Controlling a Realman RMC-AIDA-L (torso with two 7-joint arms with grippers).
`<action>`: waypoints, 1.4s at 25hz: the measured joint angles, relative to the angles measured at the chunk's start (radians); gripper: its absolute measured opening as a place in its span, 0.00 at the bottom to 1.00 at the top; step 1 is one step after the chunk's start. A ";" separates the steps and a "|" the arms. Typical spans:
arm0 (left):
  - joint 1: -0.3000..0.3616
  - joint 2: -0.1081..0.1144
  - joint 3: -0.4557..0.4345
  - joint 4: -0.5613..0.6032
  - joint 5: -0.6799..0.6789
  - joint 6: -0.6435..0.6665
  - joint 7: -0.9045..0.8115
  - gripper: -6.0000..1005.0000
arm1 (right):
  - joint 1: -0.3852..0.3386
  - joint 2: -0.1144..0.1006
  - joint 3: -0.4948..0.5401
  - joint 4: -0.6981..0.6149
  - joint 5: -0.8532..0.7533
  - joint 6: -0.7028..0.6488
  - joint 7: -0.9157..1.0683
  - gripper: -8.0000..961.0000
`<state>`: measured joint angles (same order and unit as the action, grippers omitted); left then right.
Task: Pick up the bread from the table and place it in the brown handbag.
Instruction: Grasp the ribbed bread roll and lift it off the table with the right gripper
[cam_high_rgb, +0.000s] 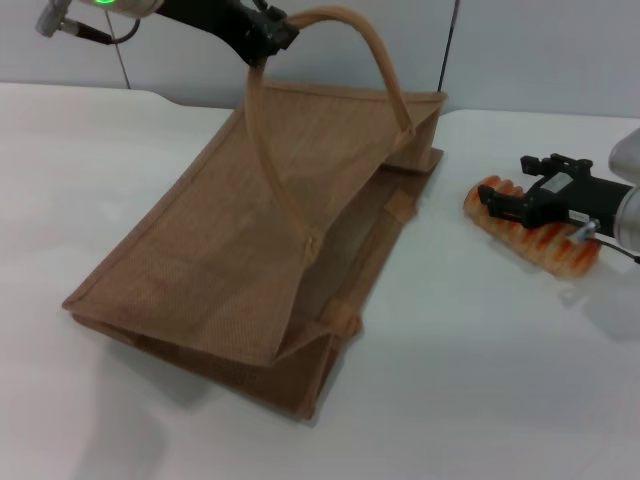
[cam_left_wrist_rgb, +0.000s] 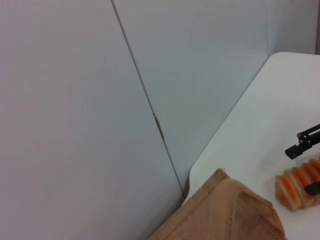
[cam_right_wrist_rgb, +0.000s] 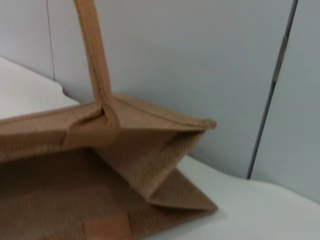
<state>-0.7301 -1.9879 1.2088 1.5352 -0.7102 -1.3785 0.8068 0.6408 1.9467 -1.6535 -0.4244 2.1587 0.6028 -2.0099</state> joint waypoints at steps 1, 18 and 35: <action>-0.001 0.000 0.000 0.000 0.000 -0.003 0.000 0.13 | -0.002 -0.007 0.002 -0.010 -0.041 0.000 0.041 0.81; -0.022 0.003 -0.001 0.060 0.000 -0.041 -0.016 0.13 | -0.169 0.079 0.397 -0.485 -1.034 0.218 0.614 0.81; -0.036 0.000 0.002 0.063 0.003 -0.070 -0.020 0.12 | -0.110 0.077 0.409 -0.396 -1.147 0.264 0.664 0.82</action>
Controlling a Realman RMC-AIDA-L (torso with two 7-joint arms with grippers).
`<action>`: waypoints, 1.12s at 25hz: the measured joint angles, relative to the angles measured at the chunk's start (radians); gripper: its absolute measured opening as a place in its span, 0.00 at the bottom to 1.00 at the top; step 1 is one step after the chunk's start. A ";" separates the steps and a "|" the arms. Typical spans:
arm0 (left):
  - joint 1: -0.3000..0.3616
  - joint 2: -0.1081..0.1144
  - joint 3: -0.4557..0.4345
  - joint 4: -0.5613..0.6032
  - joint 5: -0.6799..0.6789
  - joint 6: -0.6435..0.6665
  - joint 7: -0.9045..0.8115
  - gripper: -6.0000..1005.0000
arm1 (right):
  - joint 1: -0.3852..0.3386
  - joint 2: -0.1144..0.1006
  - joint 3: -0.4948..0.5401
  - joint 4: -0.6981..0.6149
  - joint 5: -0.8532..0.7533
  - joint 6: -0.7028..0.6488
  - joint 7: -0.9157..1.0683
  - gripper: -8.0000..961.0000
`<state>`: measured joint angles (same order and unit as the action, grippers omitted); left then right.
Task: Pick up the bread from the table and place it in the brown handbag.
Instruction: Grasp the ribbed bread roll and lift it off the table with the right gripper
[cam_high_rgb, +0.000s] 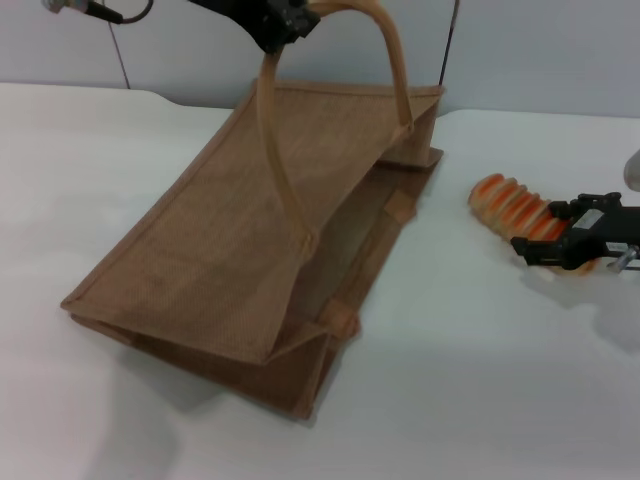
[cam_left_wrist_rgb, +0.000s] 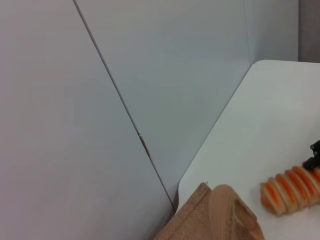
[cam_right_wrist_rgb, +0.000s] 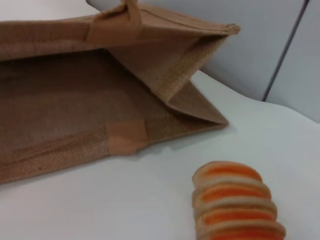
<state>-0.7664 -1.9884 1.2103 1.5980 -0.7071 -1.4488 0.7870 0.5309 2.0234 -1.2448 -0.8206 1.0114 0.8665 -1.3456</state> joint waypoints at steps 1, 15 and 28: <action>0.000 0.000 0.000 0.000 0.000 -0.001 0.000 0.12 | 0.000 0.000 0.000 -0.004 -0.001 -0.001 0.002 0.82; 0.000 -0.002 0.000 -0.010 0.001 -0.003 0.001 0.12 | -0.003 0.004 -0.004 -0.061 -0.082 0.002 0.060 0.82; -0.007 -0.007 0.003 -0.011 0.023 -0.004 0.001 0.12 | 0.035 0.000 -0.001 -0.002 -0.129 0.000 0.084 0.82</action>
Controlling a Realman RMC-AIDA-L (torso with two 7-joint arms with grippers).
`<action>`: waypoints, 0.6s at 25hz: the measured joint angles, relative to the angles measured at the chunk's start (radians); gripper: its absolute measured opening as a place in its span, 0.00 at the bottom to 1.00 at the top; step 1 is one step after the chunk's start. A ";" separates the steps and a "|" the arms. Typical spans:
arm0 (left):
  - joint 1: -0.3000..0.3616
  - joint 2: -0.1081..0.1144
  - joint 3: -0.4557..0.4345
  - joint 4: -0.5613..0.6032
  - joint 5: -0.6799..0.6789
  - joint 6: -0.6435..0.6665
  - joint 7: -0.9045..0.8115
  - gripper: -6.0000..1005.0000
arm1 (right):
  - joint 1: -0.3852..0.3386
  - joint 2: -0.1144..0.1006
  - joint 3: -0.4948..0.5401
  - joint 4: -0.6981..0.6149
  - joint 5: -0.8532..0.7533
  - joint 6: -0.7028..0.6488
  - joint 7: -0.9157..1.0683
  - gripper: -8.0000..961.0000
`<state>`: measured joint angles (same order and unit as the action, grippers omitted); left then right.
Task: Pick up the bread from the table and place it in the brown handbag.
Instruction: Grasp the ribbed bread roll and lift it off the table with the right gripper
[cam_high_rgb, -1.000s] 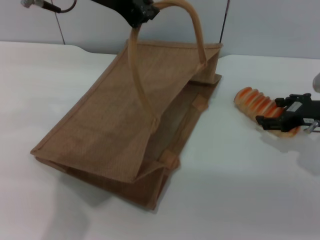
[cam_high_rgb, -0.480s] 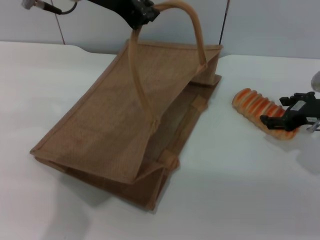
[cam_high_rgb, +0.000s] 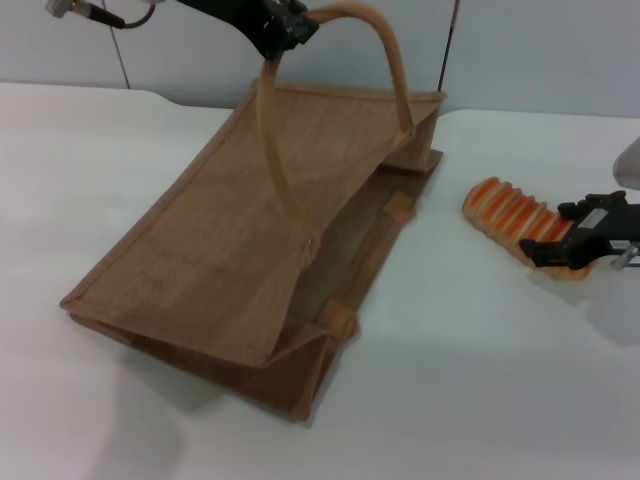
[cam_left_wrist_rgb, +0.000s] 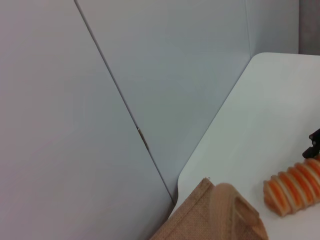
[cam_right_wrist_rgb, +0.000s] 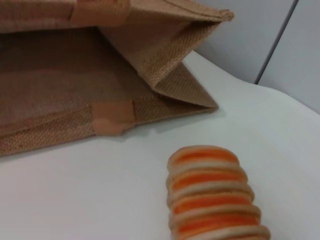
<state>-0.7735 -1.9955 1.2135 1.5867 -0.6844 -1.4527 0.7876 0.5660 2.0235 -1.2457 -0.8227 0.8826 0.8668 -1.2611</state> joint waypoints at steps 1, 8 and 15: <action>0.000 0.000 0.000 0.000 0.000 0.000 0.000 0.12 | 0.002 0.000 -0.002 0.002 0.000 0.002 0.002 0.82; 0.003 0.000 0.000 -0.006 0.000 0.000 0.003 0.12 | 0.004 0.001 -0.009 -0.006 -0.001 0.022 0.006 0.82; -0.001 0.000 0.000 -0.020 0.000 0.000 0.005 0.12 | 0.005 0.001 -0.009 0.002 -0.002 0.021 0.006 0.82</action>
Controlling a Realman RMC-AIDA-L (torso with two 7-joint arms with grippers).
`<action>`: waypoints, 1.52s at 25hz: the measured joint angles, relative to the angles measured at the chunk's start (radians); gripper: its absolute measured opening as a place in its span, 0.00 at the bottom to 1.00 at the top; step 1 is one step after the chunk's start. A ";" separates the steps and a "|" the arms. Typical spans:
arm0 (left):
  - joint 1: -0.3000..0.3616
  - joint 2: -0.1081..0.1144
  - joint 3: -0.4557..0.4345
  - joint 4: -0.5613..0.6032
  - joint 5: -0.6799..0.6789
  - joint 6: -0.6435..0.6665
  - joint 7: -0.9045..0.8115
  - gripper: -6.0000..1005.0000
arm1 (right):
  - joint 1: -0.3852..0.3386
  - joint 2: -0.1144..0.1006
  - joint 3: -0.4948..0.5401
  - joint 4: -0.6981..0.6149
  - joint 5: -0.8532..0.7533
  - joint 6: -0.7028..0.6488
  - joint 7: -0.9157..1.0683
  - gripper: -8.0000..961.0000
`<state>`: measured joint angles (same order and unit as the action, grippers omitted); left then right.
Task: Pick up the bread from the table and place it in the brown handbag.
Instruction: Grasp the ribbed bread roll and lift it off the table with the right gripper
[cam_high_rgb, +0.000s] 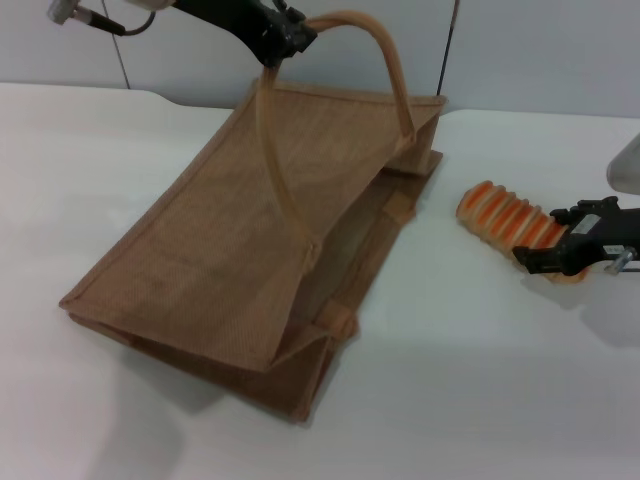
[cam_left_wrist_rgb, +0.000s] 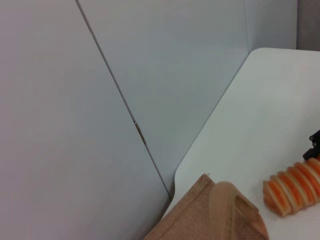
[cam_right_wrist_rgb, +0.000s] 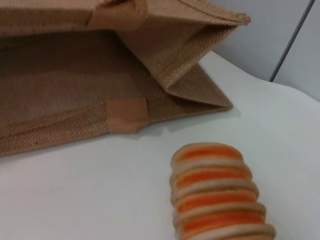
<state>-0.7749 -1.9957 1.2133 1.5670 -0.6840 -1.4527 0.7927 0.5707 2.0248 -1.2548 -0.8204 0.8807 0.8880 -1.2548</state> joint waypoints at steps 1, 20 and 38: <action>-0.001 0.000 0.000 0.000 0.000 0.000 -0.002 0.12 | 0.000 0.000 0.000 0.001 -0.004 0.000 0.000 0.82; -0.006 -0.006 0.000 0.004 0.000 0.010 -0.001 0.12 | 0.053 0.005 -0.023 0.008 -0.195 -0.002 0.205 0.65; -0.002 -0.003 -0.006 0.008 0.000 0.015 0.002 0.12 | -0.028 0.011 -0.104 -0.240 -0.094 0.074 0.263 0.54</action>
<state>-0.7767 -1.9991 1.2071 1.5747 -0.6842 -1.4373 0.7943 0.5431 2.0356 -1.3584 -1.0601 0.7868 0.9620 -0.9921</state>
